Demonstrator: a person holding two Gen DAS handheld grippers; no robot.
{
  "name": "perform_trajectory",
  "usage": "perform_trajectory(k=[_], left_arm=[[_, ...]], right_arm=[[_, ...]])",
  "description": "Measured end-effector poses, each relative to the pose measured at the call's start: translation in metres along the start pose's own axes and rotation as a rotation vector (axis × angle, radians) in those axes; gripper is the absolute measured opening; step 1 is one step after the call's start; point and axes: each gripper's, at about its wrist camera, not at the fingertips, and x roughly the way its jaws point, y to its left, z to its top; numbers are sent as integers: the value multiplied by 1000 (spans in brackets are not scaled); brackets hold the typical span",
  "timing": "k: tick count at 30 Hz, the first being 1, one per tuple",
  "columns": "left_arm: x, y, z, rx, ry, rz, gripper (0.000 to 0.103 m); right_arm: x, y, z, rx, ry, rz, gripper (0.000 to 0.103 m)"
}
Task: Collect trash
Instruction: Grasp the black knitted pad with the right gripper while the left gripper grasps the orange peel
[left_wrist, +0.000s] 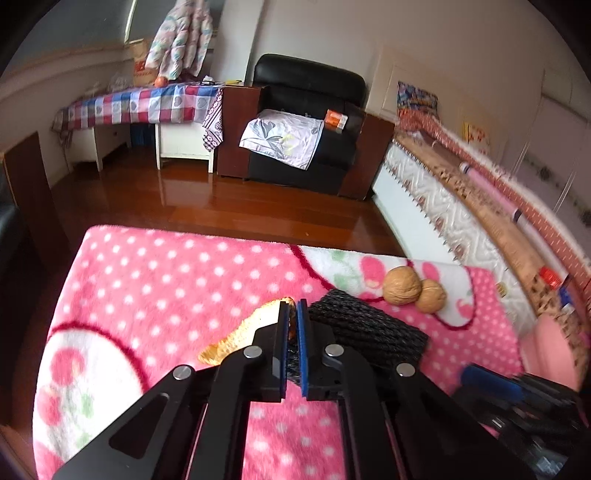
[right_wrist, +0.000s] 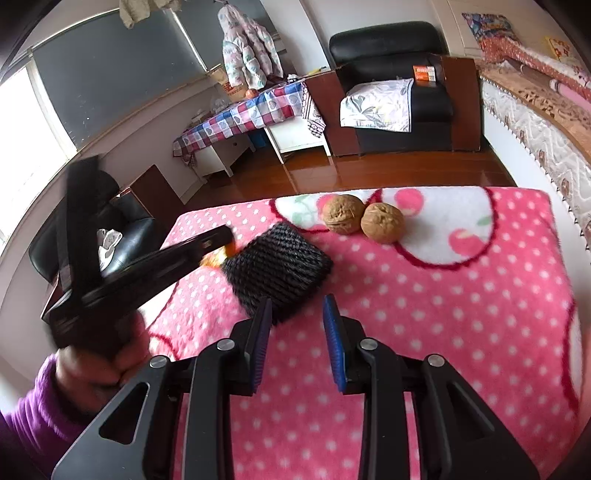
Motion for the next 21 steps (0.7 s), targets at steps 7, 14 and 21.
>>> perform_trajectory(k=[7, 14, 21], left_arm=[[-27, 14, -9, -65, -20, -48, 3], [-35, 18, -16, -96, -9, -54, 3], [-47, 11, -21, -100, -11, -66, 3]], right_arm=[[31, -9, 13, 58, 27, -17, 39], [48, -14, 17, 105, 31, -17, 39], [36, -13, 9, 100, 13, 1, 14]])
